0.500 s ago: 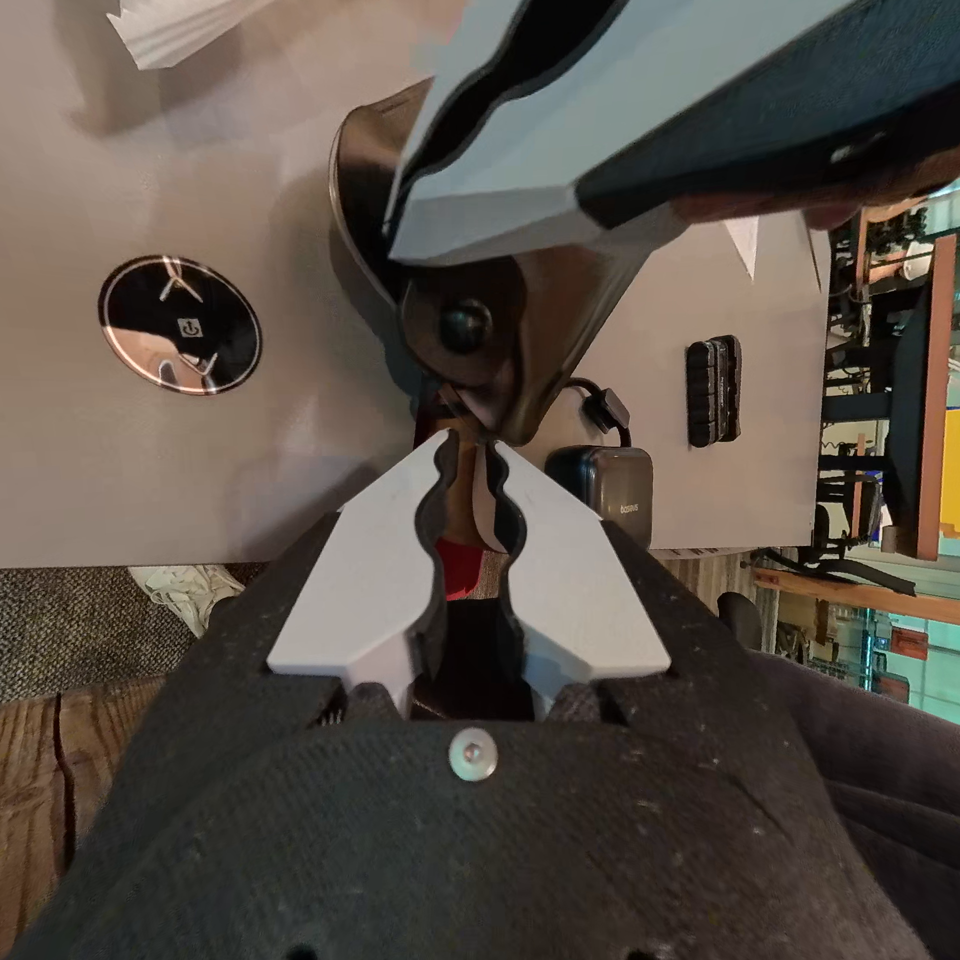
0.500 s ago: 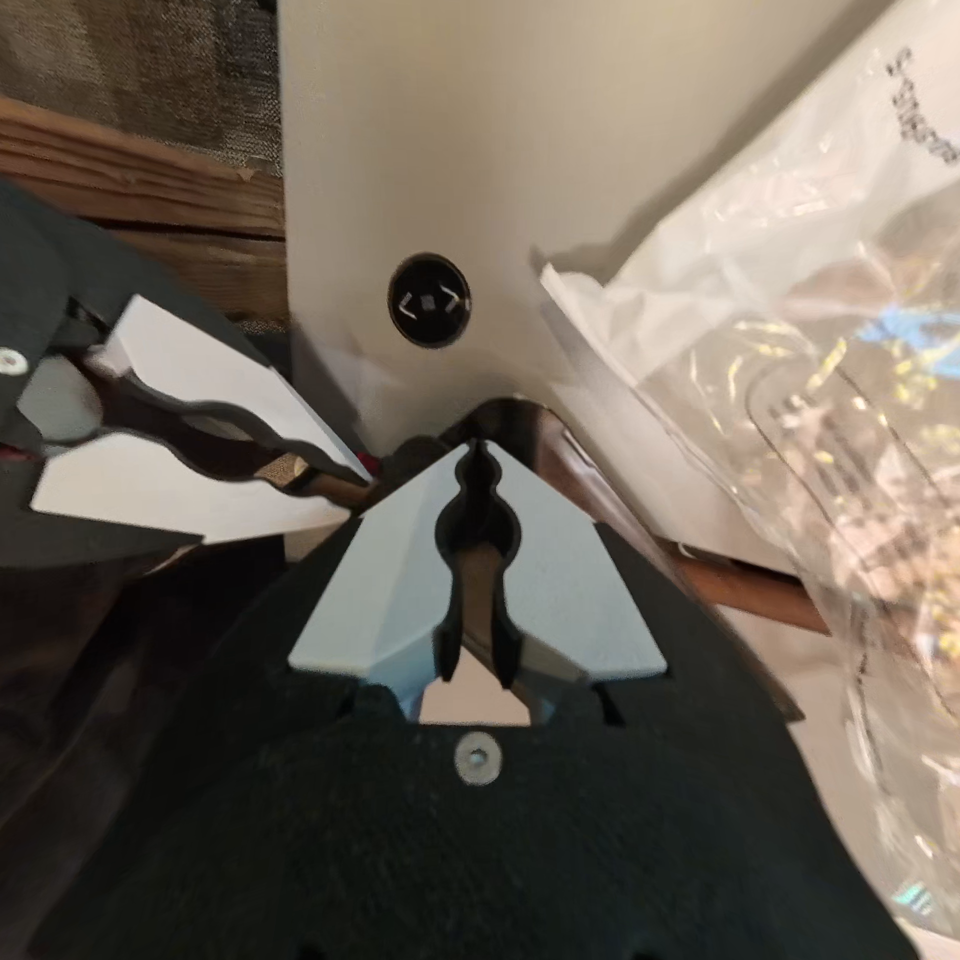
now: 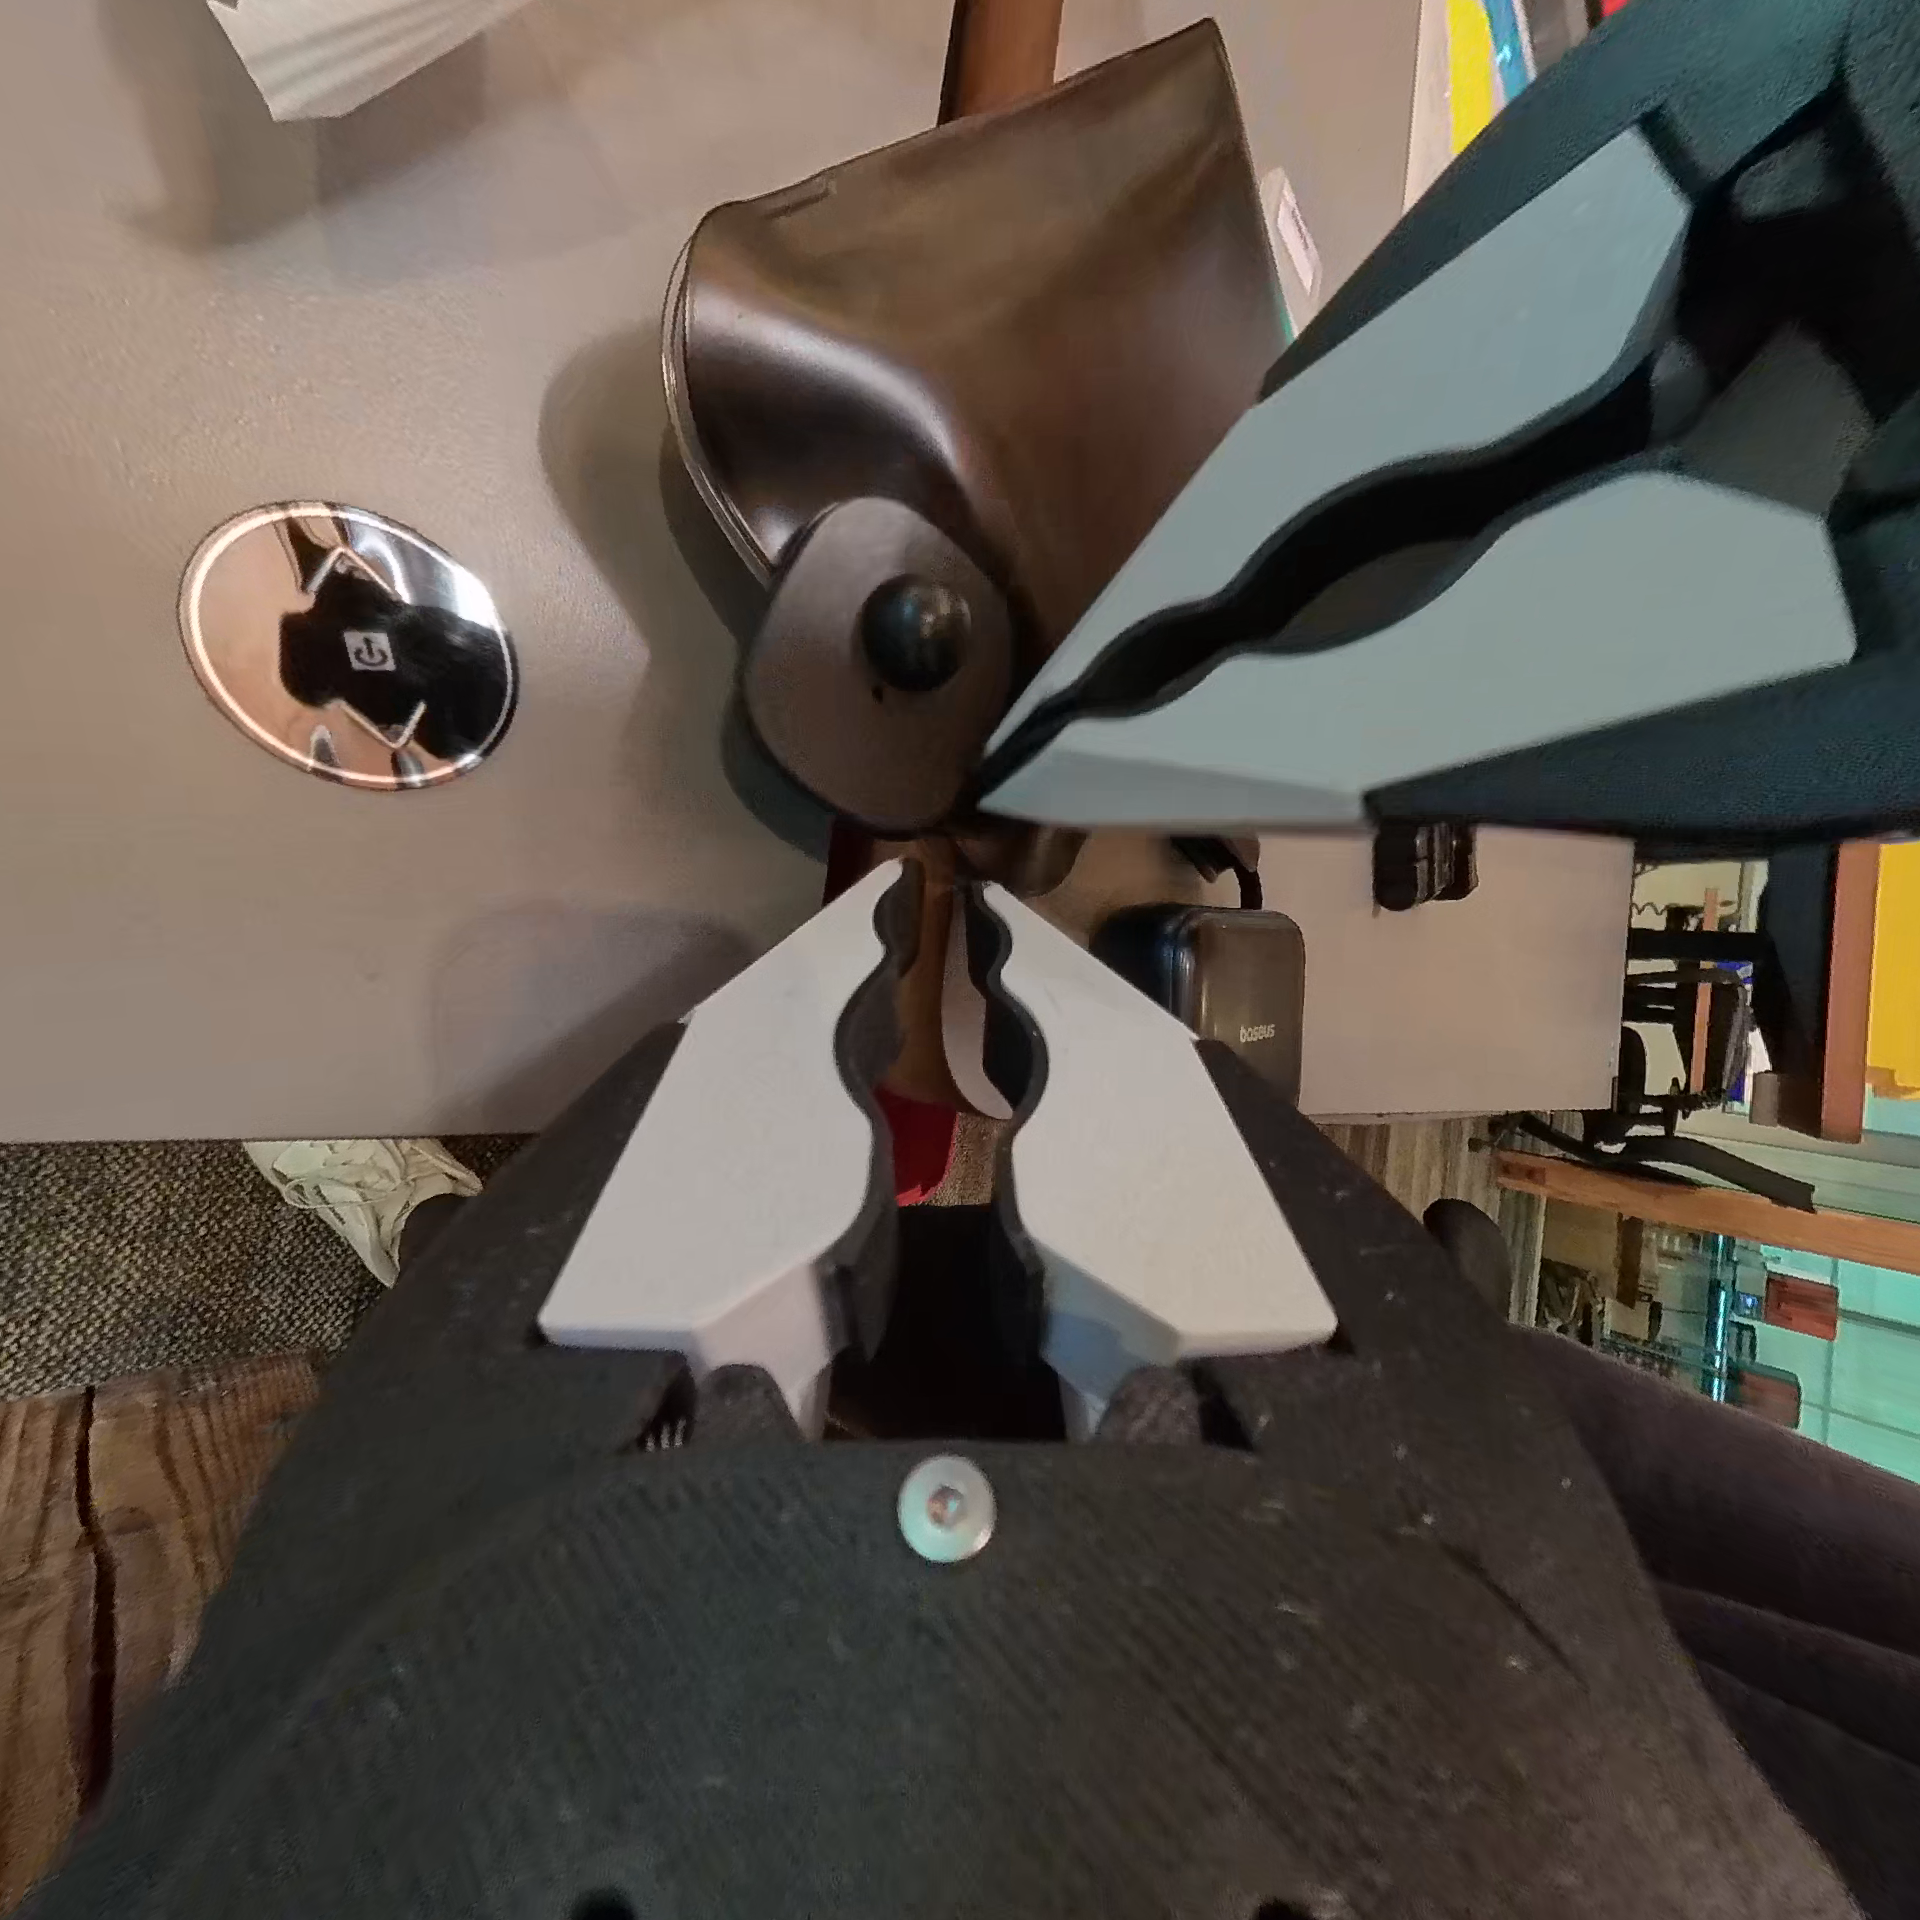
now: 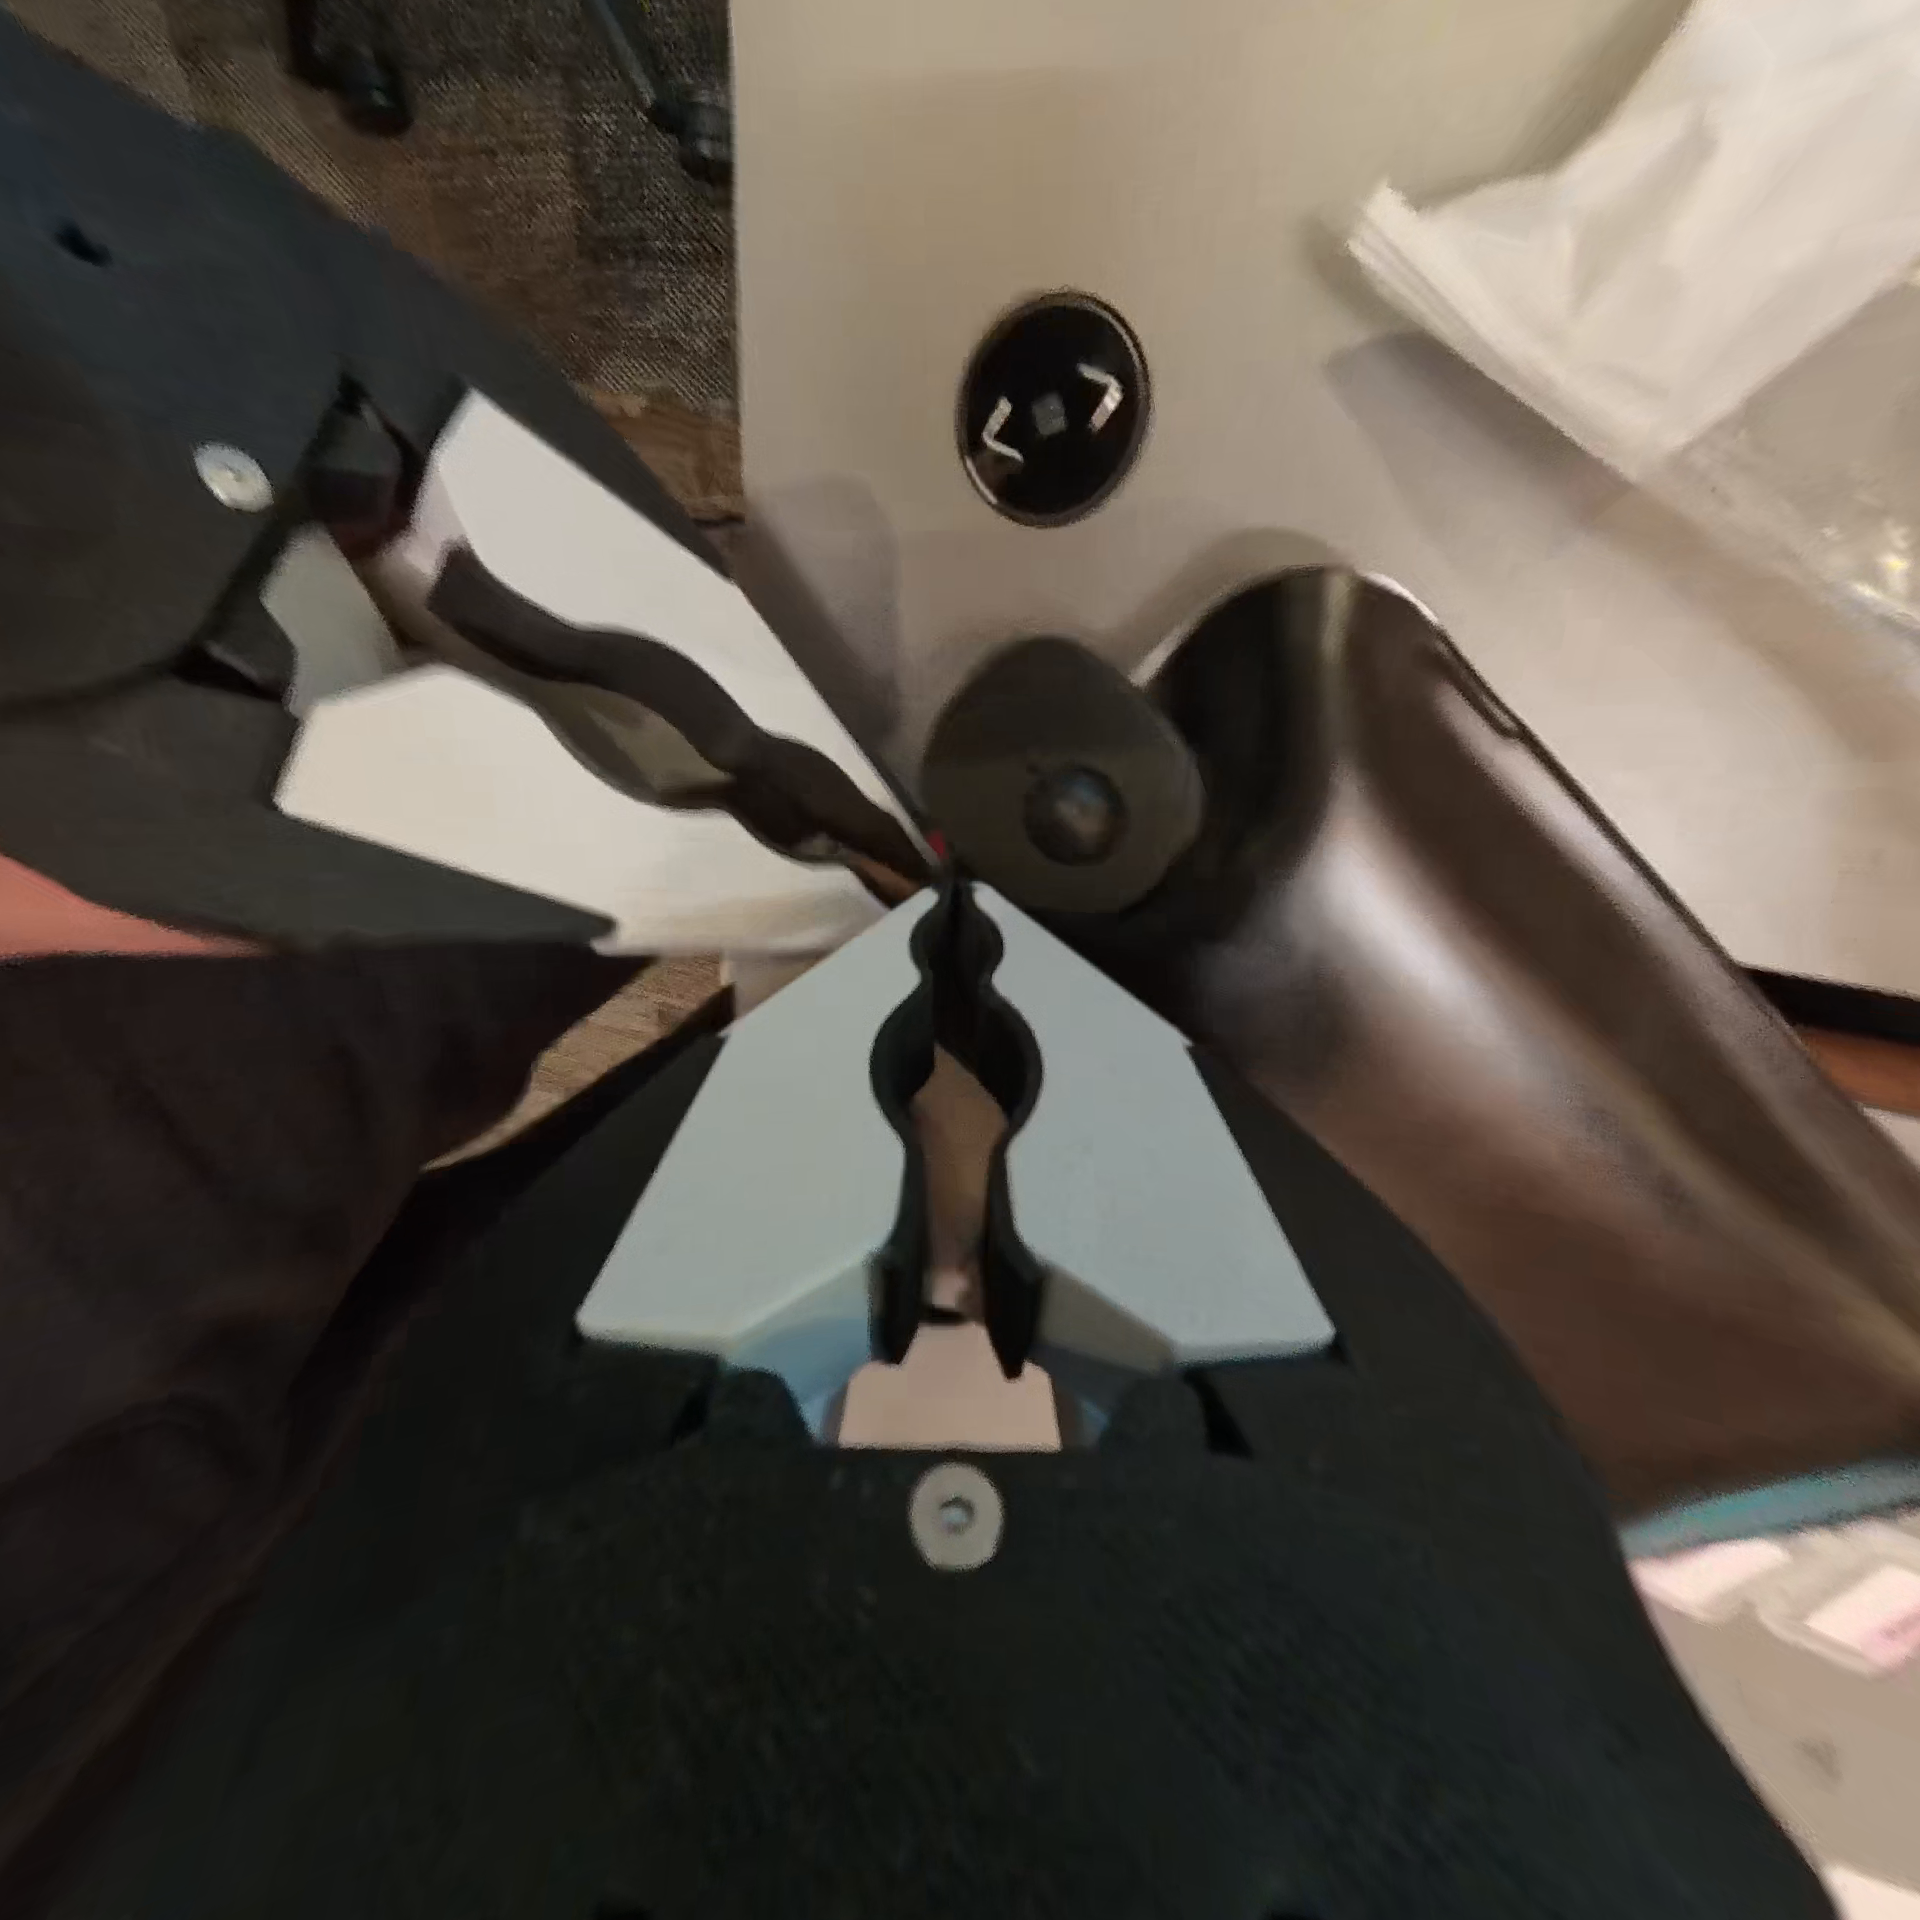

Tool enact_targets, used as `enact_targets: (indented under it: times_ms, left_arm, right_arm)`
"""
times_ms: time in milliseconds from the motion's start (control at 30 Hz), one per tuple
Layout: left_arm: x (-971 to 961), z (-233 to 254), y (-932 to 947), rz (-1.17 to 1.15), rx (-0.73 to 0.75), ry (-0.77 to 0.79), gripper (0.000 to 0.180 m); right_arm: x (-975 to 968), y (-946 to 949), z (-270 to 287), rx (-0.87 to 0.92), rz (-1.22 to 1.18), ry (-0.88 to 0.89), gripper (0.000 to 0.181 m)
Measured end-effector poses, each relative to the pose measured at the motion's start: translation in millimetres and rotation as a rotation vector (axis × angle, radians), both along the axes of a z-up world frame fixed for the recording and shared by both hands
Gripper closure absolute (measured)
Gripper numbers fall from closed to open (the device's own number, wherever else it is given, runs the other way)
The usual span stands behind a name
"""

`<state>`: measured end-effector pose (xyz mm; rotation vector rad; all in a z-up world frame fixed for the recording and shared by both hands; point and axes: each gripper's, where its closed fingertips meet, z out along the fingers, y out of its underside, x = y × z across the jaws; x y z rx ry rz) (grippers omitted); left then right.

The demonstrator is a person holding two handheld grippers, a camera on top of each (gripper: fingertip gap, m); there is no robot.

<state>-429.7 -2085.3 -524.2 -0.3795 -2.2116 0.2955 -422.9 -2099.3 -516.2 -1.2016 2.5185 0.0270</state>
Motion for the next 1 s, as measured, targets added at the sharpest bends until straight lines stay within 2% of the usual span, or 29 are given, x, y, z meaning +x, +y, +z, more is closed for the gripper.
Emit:
enact_targets:
  times_ms: [200,367,533,600,733,867,1000]
  left_arm:
    - [1,-3,5,0.01,0.013,-0.011,0.171]
    - [0,-2,8,0.007,-0.025,-0.05,0.172]
    - [11,2,0,0.078,-0.079,-0.122,0.172]
    - [17,5,-3,0.126,-0.118,-0.163,0.172]
    - [23,24,2,0.227,-0.24,-0.257,0.172]
    - [-1,84,43,0.31,-0.399,-0.261,0.172]
    - [-48,141,155,0.194,-0.521,-0.273,0.172]
  right_arm:
    - [34,-25,-8,-0.076,-0.04,-0.015,0.181]
    - [9,-69,-7,-0.25,-0.084,0.129,0.181]
    - [-34,-45,6,-0.202,-0.173,0.139,0.181]
    - [-39,-18,14,-0.164,-0.191,0.033,0.181]
    - [-61,17,68,-0.329,-0.309,-0.195,0.181]
    - [-88,91,145,-0.541,-0.335,-0.39,0.181]
    - [-106,201,191,-0.597,-0.323,-0.474,0.181]
